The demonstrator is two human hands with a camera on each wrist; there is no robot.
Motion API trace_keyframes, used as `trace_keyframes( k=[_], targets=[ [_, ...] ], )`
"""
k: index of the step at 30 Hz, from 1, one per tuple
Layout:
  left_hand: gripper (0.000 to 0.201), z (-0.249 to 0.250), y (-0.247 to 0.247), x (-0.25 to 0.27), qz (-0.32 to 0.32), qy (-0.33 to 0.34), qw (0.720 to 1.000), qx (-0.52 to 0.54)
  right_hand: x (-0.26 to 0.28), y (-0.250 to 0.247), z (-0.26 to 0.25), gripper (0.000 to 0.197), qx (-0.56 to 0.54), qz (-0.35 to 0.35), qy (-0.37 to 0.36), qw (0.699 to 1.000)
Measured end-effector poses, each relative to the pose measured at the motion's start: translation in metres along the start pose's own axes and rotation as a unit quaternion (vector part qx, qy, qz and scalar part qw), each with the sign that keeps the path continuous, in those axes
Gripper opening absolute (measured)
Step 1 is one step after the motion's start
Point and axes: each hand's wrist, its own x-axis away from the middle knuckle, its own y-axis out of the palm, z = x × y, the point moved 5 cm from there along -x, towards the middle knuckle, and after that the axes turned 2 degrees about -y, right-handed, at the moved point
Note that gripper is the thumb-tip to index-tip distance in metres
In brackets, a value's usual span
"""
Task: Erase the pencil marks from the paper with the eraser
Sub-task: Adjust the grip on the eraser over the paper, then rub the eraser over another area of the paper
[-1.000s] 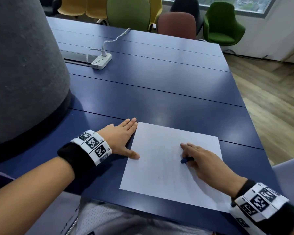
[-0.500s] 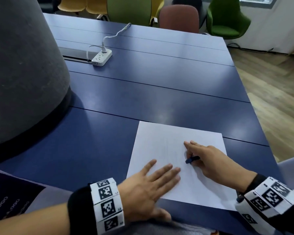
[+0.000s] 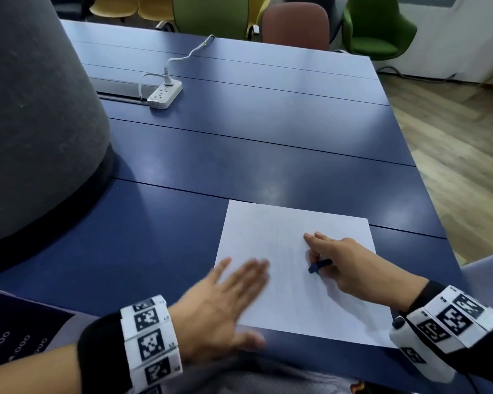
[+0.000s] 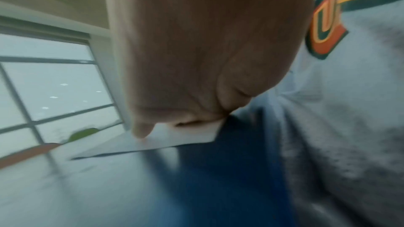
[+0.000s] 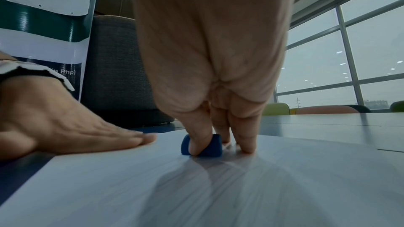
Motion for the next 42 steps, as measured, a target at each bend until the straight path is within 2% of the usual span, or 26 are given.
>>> trace_keyframes(
  k=[2, 3, 4, 5, 7, 8, 9, 11, 13, 14, 15, 16, 19, 20, 22, 25, 26, 27, 30, 32, 35, 37, 39, 42],
  targets=[
    [0.102, -0.028, -0.002, 0.002, -0.008, -0.100, 0.995, 0.024, 0.000, -0.001, -0.001, 0.035, -0.001, 0.001, 0.000, 1.000],
    [0.107, -0.035, -0.002, 0.002, -0.021, -0.131, 0.991, 0.027, 0.000, -0.001, -0.002, 0.035, 0.003, 0.001, -0.003, 1.000],
    [0.108, -0.035, -0.001, 0.000, -0.037, -0.134, 0.990, 0.030, -0.001, -0.001, -0.002, 0.034, 0.007, 0.002, -0.007, 1.000],
    [0.104, -0.025, -0.008, -0.004, -0.026, -0.107, 0.993, 0.041, -0.002, -0.001, -0.001, 0.033, 0.012, 0.002, -0.012, 1.000],
    [0.093, 0.007, -0.009, -0.012, -0.030, 0.007, 0.998, 0.063, -0.003, 0.001, 0.000, 0.033, 0.023, 0.003, -0.018, 1.000],
    [0.090, 0.017, -0.004, -0.014, -0.068, 0.033, 0.993, 0.086, -0.004, 0.001, 0.001, 0.034, 0.025, 0.005, -0.021, 0.999],
    [0.091, 0.019, -0.005, -0.015, -0.092, 0.020, 0.990, 0.104, -0.004, 0.001, 0.002, 0.035, 0.024, 0.007, -0.022, 0.999],
    [0.104, 0.000, -0.005, -0.018, -0.095, -0.067, 0.990, 0.078, -0.004, 0.000, 0.000, 0.035, 0.016, 0.008, -0.023, 1.000],
    [0.123, -0.029, -0.007, -0.020, -0.099, -0.171, 0.978, 0.058, -0.003, -0.001, -0.001, 0.033, 0.011, 0.010, -0.024, 1.000],
    [0.125, -0.038, -0.011, -0.022, -0.101, -0.199, 0.973, 0.059, -0.003, -0.002, -0.002, 0.033, 0.012, 0.010, -0.025, 1.000],
    [0.123, -0.040, -0.015, -0.028, -0.106, -0.202, 0.972, 0.062, -0.003, -0.002, -0.003, 0.033, 0.015, 0.009, -0.023, 1.000],
    [0.117, -0.034, -0.019, -0.035, -0.109, -0.178, 0.976, 0.061, -0.004, -0.002, -0.003, 0.033, 0.018, 0.009, -0.021, 1.000],
    [0.105, -0.005, -0.025, -0.057, -0.097, -0.059, 0.991, 0.063, -0.005, -0.002, -0.002, 0.035, 0.023, 0.010, -0.021, 0.999],
    [0.102, -0.003, -0.021, -0.061, -0.099, -0.051, 0.992, 0.064, -0.005, -0.002, -0.002, 0.035, 0.020, 0.010, -0.021, 1.000],
    [0.100, -0.017, -0.015, -0.061, -0.104, -0.098, 0.987, 0.074, -0.004, -0.002, -0.002, 0.033, 0.014, 0.011, -0.018, 1.000],
    [0.103, -0.055, -0.015, -0.054, -0.119, -0.229, 0.962, 0.088, -0.003, -0.003, -0.004, 0.032, 0.013, 0.010, -0.012, 1.000],
    [0.104, -0.060, -0.017, -0.053, -0.111, -0.241, 0.960, 0.090, -0.003, -0.003, -0.005, 0.031, 0.015, 0.012, -0.014, 1.000],
    [0.105, -0.057, -0.020, -0.055, -0.101, -0.222, 0.966, 0.087, -0.003, -0.004, -0.005, 0.030, 0.015, 0.016, -0.015, 1.000],
    [0.099, -0.029, -0.017, -0.056, -0.115, -0.096, 0.985, 0.086, -0.004, -0.005, -0.005, 0.032, 0.010, 0.026, -0.019, 0.999],
    [0.098, -0.030, -0.014, -0.053, -0.123, -0.115, 0.981, 0.092, -0.003, -0.005, -0.005, 0.031, 0.003, 0.027, -0.019, 0.999],
    [0.097, -0.057, -0.023, -0.054, -0.127, -0.210, 0.964, 0.100, -0.002, -0.005, -0.007, 0.023, -0.007, 0.029, -0.016, 0.999],
    [0.095, -0.068, -0.036, -0.057, -0.122, -0.208, 0.961, 0.136, -0.003, -0.005, -0.005, 0.026, -0.009, 0.031, -0.012, 0.999],
    [0.094, -0.070, -0.048, -0.062, -0.113, -0.179, 0.963, 0.168, -0.005, -0.005, -0.003, 0.030, -0.006, 0.032, -0.009, 0.999],
    [0.095, -0.070, -0.048, -0.065, -0.121, -0.170, 0.962, 0.174, -0.008, -0.010, -0.008, 0.014, 0.022, 0.045, -0.005, 0.999]
  ],
)
